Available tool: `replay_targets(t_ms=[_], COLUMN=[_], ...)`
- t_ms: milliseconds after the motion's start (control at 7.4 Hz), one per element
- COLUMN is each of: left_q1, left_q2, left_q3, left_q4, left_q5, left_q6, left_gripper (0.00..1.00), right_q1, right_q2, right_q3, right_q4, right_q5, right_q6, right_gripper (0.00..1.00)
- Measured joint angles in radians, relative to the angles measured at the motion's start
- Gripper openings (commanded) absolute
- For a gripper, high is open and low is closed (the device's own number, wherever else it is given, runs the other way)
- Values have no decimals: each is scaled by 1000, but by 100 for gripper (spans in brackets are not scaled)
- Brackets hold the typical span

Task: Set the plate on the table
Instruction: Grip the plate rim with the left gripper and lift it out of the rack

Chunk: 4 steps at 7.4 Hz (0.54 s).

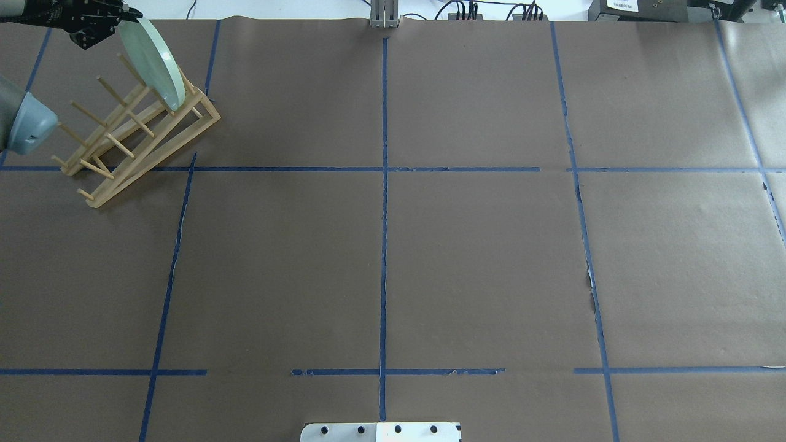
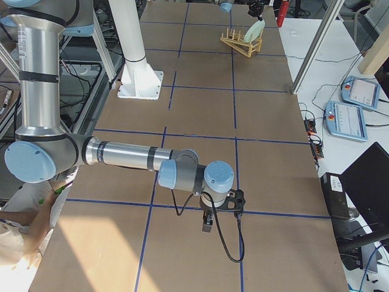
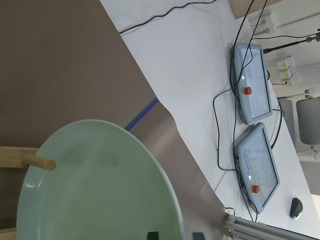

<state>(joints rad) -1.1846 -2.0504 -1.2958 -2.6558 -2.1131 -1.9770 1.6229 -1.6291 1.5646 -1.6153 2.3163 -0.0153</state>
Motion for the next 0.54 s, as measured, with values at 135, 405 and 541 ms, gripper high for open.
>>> replay_targets(t_ms=[135, 405, 541], left_q1=[-16, -88, -116], left_q2=[0, -13, -32], left_q3=[-18, -62, -86], left_q4=[-2, -2, 0], left_q5=[-4, -61, -99], left_q6=[-2, -44, -99], left_gripper=[0, 0, 0], right_q1=[0, 0, 0], right_q2=[0, 0, 0], right_q3=[0, 0, 0], right_q4=[0, 0, 0], right_q5=[0, 0, 0], right_q6=[0, 0, 0], right_gripper=[100, 100, 100])
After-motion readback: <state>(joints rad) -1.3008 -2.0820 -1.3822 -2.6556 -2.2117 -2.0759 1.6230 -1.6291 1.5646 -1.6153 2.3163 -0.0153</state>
